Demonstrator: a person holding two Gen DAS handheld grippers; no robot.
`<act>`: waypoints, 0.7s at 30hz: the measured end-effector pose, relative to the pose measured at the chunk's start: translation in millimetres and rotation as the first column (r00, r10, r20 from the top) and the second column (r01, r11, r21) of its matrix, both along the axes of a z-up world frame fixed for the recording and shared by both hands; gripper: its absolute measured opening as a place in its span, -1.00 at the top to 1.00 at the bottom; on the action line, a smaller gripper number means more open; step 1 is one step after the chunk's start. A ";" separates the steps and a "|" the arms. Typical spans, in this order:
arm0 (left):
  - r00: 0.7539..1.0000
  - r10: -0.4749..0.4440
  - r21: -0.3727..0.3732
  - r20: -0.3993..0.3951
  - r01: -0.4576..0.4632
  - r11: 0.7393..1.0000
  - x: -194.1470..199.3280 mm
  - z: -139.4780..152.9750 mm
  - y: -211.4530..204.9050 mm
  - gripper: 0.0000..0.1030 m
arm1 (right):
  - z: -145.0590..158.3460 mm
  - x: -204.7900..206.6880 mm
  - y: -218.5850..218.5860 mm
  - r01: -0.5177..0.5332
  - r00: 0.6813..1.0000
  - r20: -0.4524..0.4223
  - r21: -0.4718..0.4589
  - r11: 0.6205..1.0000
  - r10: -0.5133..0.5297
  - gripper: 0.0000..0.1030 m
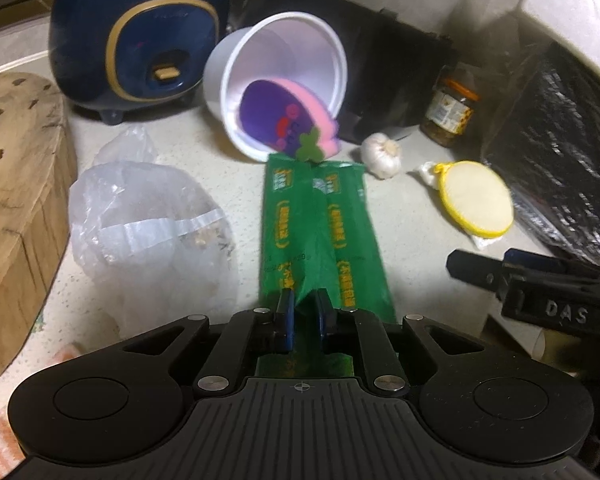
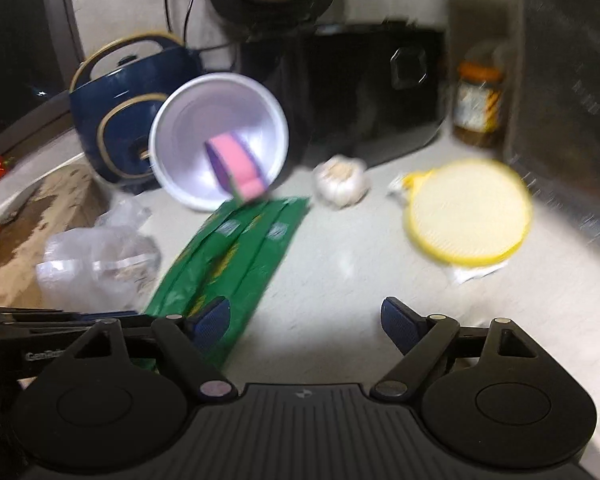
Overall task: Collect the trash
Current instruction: 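Close the left tool on the ends of the green sachets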
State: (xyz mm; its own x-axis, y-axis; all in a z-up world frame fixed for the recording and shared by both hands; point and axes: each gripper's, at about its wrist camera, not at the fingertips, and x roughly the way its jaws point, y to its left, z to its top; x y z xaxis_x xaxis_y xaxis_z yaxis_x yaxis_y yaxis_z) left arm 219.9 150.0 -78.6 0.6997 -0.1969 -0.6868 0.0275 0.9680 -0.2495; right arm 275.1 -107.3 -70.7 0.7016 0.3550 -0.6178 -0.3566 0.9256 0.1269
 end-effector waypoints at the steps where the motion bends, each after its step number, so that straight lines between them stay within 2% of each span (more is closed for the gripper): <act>1: 1.000 -0.004 -0.006 0.010 0.004 1.000 -1.3 2.0 -0.9 0.77 | 2.4 -1.8 -2.3 0.028 0.999 0.022 -0.017 0.999 -0.028 -0.63; 7: 0.998 -0.037 -0.011 0.050 0.038 0.999 -8.5 12.8 -6.8 0.83 | 12.8 -11.4 -32.7 0.194 0.970 0.156 -0.040 0.980 -0.186 -0.63; 11: 0.997 -0.066 0.020 0.034 0.065 0.998 -14.7 14.6 -10.1 0.83 | 16.8 -12.9 -55.2 0.193 0.976 0.110 -0.033 0.981 -0.188 -0.63; 16: 0.998 -0.038 0.057 0.040 0.036 0.998 -20.4 15.5 -10.8 0.83 | 13.9 -19.8 -69.9 0.216 0.974 0.076 -0.008 0.976 -0.215 -0.63; 19: 0.998 0.003 0.007 0.058 -0.003 1.000 -11.0 19.7 -7.1 0.77 | 11.2 -24.2 -69.3 0.208 0.976 0.072 -0.007 0.978 -0.207 -0.63; 21: 0.997 0.011 0.016 0.074 -0.013 1.000 -1.2 21.6 -10.6 0.75 | 10.3 -26.4 -67.0 0.202 0.977 0.073 -0.009 0.979 -0.201 -0.63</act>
State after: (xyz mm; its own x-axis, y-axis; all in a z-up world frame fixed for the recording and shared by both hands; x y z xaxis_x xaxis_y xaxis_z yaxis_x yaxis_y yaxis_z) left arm 218.7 139.4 -57.0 0.7508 -0.1770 -0.6363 0.0337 0.9724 -0.2308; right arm 248.7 -174.3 -60.4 0.8000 0.1923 -0.5683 -0.1700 0.9811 0.0927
